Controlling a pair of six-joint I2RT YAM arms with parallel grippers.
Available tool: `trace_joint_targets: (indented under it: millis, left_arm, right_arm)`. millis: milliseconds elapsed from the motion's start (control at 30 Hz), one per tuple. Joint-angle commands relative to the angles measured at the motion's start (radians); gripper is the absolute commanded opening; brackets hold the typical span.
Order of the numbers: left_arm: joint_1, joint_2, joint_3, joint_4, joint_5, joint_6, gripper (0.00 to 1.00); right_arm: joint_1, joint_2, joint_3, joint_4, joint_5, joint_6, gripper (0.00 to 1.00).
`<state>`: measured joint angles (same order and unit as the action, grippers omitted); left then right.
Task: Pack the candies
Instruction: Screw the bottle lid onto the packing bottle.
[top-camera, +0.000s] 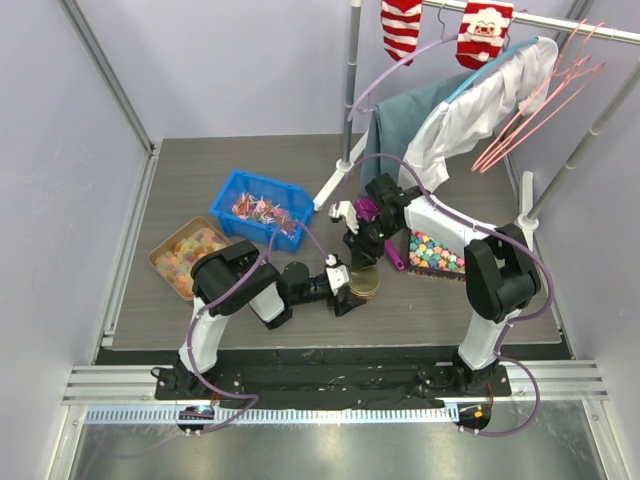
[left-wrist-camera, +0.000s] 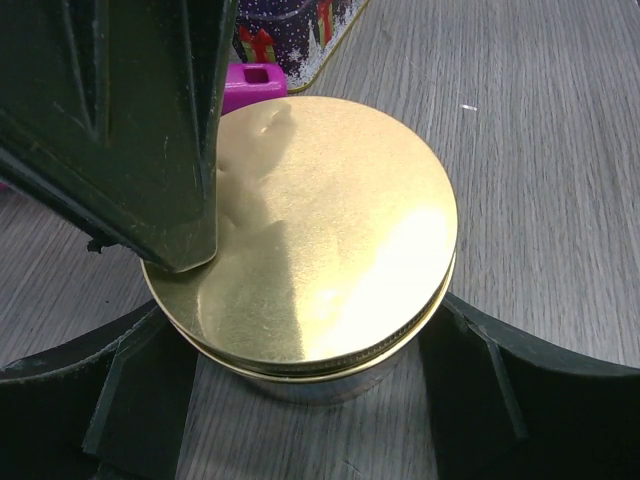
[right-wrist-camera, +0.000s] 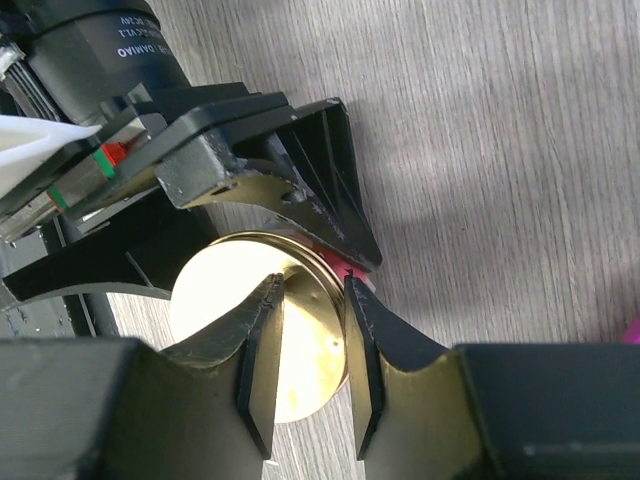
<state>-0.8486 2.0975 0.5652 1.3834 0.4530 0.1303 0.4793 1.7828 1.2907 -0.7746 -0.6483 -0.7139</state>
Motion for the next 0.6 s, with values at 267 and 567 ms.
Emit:
trace_joint_targets:
  millis: [267,567]
  left_arm:
    - [0.005,0.024,0.001,0.124,-0.039,0.051,0.82]
    - [0.006,0.021,0.002,0.118,-0.045,0.049,0.82]
  right_arm:
    - [-0.033,-0.023,-0.039,-0.043,0.035,-0.061,0.25]
    - [-0.085,-0.103,-0.155,-0.060,0.039,-0.073,0.23]
